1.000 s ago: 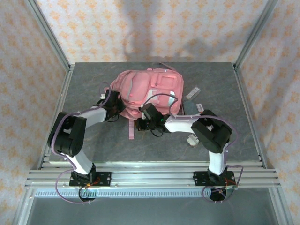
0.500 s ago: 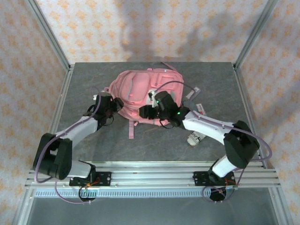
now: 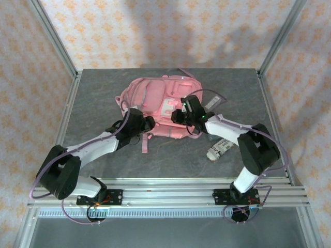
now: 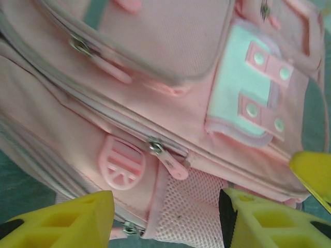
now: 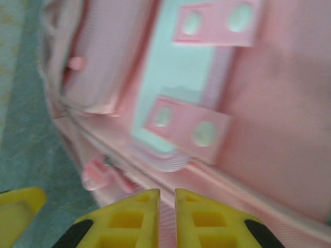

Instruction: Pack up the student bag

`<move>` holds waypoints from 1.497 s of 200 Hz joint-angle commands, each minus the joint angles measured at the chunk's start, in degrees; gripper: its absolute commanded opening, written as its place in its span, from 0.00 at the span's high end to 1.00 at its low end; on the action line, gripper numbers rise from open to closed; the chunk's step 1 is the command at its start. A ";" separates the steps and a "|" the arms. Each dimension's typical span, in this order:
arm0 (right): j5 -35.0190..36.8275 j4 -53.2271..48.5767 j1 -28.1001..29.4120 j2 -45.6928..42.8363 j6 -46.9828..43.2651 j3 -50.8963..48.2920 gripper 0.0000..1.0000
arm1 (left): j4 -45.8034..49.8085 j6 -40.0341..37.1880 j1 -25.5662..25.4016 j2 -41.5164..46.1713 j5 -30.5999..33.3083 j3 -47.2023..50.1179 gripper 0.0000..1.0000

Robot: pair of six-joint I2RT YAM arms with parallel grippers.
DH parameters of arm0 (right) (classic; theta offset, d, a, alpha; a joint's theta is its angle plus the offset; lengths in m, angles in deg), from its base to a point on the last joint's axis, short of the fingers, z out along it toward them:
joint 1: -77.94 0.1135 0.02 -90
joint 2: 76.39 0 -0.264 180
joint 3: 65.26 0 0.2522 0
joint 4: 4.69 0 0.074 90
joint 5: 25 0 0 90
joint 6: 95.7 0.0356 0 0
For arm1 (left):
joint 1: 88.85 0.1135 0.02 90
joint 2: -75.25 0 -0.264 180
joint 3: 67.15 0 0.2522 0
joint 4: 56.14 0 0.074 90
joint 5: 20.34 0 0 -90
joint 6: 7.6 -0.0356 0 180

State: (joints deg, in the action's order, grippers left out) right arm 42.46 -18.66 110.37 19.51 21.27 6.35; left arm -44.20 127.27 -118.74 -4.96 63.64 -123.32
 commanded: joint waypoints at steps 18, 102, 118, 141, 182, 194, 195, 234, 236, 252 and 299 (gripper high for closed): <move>-1.09 4.92 -2.46 3.42 4.30 -4.70 0.92 | 2.96 -1.44 -4.83 -5.65 6.82 -6.16 0.41; -2.65 8.29 -3.95 5.00 6.75 -7.74 0.87 | 5.14 -0.92 -7.73 -16.04 13.93 -12.05 0.37; -2.89 8.72 -3.95 5.03 6.94 -8.14 0.87 | 6.21 -0.85 -7.82 -17.45 15.46 -13.15 0.39; -3.04 9.60 -3.95 5.09 7.48 -8.95 0.87 | 6.57 -0.74 -7.82 -19.72 17.02 -14.21 0.47; -3.02 10.05 -3.96 4.69 7.70 -10.03 0.87 | 7.65 -1.53 -7.73 -23.13 18.49 -16.42 0.73; -3.02 9.99 -4.03 4.51 7.67 -10.20 0.87 | 8.29 -1.59 -7.64 -23.42 19.32 -16.71 0.77; -3.03 9.97 -4.04 4.49 7.67 -10.25 0.87 | 8.31 -1.60 -7.60 -23.42 19.35 -16.68 0.77; -2.81 10.14 -4.03 3.95 7.75 -10.97 0.87 | 9.56 -1.18 -7.07 -21.81 21.11 -15.56 0.83; -2.82 10.14 -4.04 3.95 7.75 -10.99 0.87 | 9.58 -1.18 -6.99 -21.70 21.18 -15.39 0.83; -2.85 10.38 -4.04 3.86 7.95 -11.34 0.87 | 9.58 -0.92 -6.61 -20.58 21.44 -13.94 0.83; -3.07 10.93 -4.04 3.60 8.59 -11.76 0.87 | 9.13 -1.43 -5.97 -20.07 20.64 -13.00 0.90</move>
State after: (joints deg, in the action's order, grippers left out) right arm 37.52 -1.87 107.11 22.13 28.41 -2.96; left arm -37.66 126.28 -125.58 -26.01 81.17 -136.98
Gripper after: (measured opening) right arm 0.129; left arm 0.132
